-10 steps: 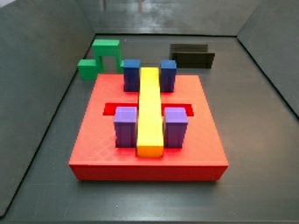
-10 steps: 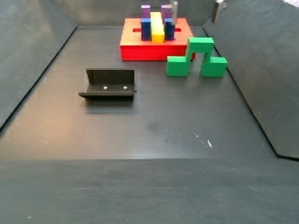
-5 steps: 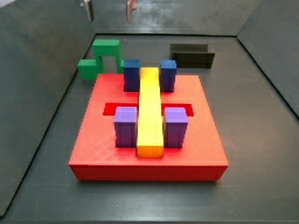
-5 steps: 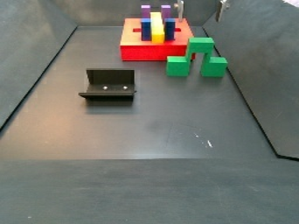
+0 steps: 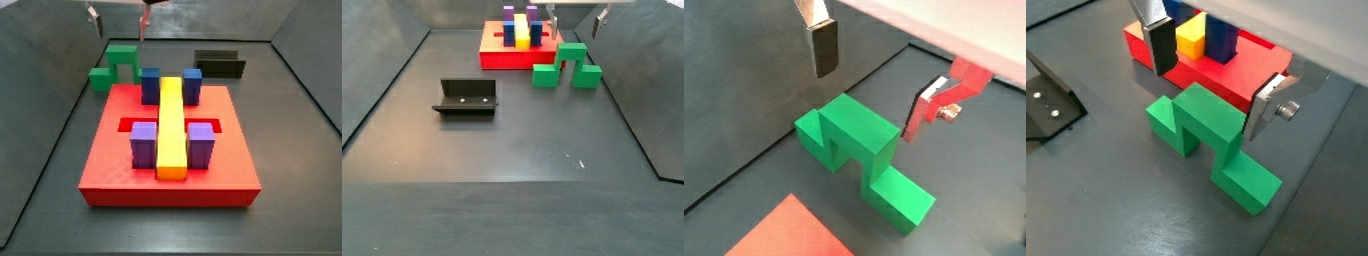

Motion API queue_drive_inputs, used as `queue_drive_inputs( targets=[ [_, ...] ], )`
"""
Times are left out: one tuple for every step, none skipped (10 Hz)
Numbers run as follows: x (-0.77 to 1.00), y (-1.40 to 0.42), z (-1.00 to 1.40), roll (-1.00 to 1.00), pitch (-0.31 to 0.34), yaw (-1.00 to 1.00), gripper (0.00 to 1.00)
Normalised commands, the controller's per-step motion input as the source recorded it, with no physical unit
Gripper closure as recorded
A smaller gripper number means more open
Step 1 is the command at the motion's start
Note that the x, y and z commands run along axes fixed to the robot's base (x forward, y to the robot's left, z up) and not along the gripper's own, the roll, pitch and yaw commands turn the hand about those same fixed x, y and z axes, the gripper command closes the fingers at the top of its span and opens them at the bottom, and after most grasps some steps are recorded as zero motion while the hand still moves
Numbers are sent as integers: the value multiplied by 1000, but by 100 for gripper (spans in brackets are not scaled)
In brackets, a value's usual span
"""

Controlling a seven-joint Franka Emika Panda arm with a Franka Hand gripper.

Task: Pick up the green object. Move up. Move to above the board. Insert the green object.
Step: Pick up the green object.

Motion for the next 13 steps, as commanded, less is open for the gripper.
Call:
queue_drive_inputs(
  targets=[
    [-97, -20, -289, 0, -53, 0, 0],
    [-89, -37, -269, 0, -59, 0, 0],
    [0, -49, -174, -27, -74, 0, 0],
    [0, -103, -163, -10, -73, 0, 0],
    [0, -123, -169, 0, -71, 0, 0],
    [0, -109, -174, 0, -74, 0, 0],
    [0, -69, -263, 0, -70, 0, 0],
    [0, 0, -331, 0, -51, 0, 0],
    [0, 26, -277, 0, -34, 0, 0],
    [0, 57, -234, 0, -30, 0, 0],
    [0, 31, -211, 0, -31, 0, 0],
    [0, 49, -183, 0, -29, 0, 0],
    [0, 17, -129, 0, -4, 0, 0]
  ],
)
